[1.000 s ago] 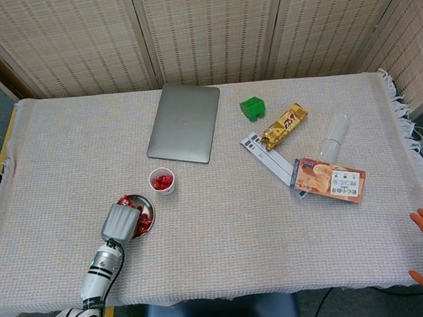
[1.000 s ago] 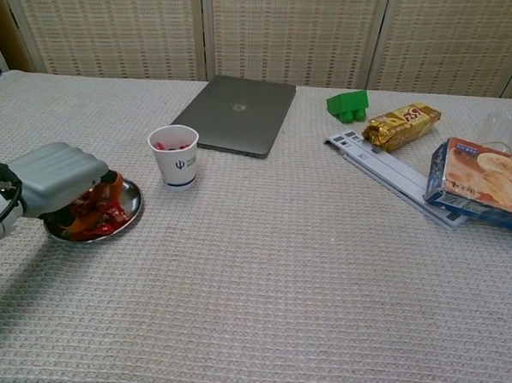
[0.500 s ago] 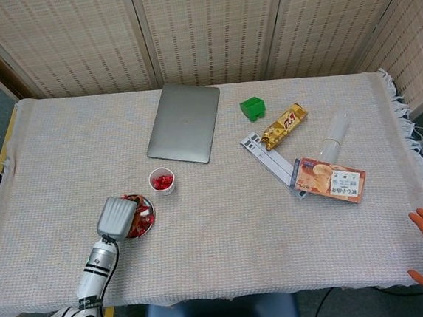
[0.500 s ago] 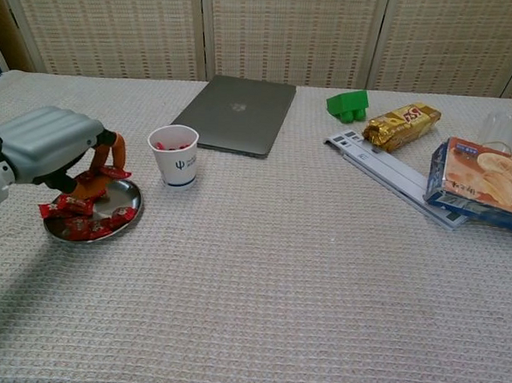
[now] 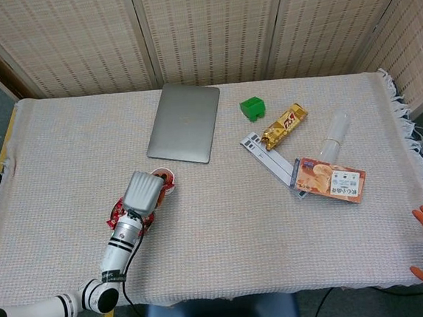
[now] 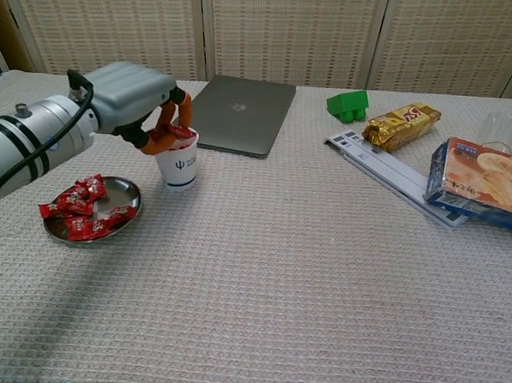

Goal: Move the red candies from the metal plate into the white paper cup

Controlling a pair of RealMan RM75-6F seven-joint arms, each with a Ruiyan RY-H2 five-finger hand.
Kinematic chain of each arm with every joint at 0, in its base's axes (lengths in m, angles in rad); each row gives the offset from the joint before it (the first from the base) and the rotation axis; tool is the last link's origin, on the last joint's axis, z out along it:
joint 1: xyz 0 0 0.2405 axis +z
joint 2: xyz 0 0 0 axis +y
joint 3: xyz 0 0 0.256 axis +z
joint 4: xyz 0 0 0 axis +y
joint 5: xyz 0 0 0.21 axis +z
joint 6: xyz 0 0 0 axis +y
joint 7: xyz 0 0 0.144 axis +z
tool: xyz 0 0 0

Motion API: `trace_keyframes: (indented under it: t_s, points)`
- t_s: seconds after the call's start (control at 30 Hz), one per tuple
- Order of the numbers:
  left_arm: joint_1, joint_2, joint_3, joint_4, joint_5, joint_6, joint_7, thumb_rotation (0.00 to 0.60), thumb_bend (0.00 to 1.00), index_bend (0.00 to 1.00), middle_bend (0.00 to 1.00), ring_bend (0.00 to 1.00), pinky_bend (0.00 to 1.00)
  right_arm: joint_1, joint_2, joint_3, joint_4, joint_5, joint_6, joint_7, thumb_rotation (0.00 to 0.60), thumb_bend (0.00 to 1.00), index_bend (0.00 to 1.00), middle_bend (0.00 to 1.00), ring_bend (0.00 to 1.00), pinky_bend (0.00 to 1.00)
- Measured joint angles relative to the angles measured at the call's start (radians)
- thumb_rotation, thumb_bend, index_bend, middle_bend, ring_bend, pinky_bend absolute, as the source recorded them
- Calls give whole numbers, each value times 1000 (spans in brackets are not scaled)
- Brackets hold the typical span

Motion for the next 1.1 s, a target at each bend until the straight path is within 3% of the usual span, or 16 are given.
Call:
trace_keyframes:
  t_s: [0.33, 0.53, 0.9, 1.1]
  points:
    - [-69, -66, -17, 142, -20, -35, -16, 600, 593, 772, 776, 780, 1000, 1, 3, 6, 2, 18, -6, 9, 600, 60, 0, 0, 0, 0]
    - [-88, -77, -8, 184, -27, -57, -24, 600, 588, 728, 713, 780, 1000, 1, 3, 8, -1, 19, -5, 9, 600, 60, 0, 0, 0, 0]
    - [-97, -83, 1, 230, -40, -62, -48, 600, 574, 588, 586, 780, 1000, 0, 4, 8, 1, 20, -6, 13, 600, 60, 0, 0, 0, 0]
    - [-97, -65, 9, 216, -55, -80, -45, 600, 544, 431, 443, 779, 1000, 2, 3, 7, -2, 19, -8, 9, 600, 60, 0, 0, 0, 0]
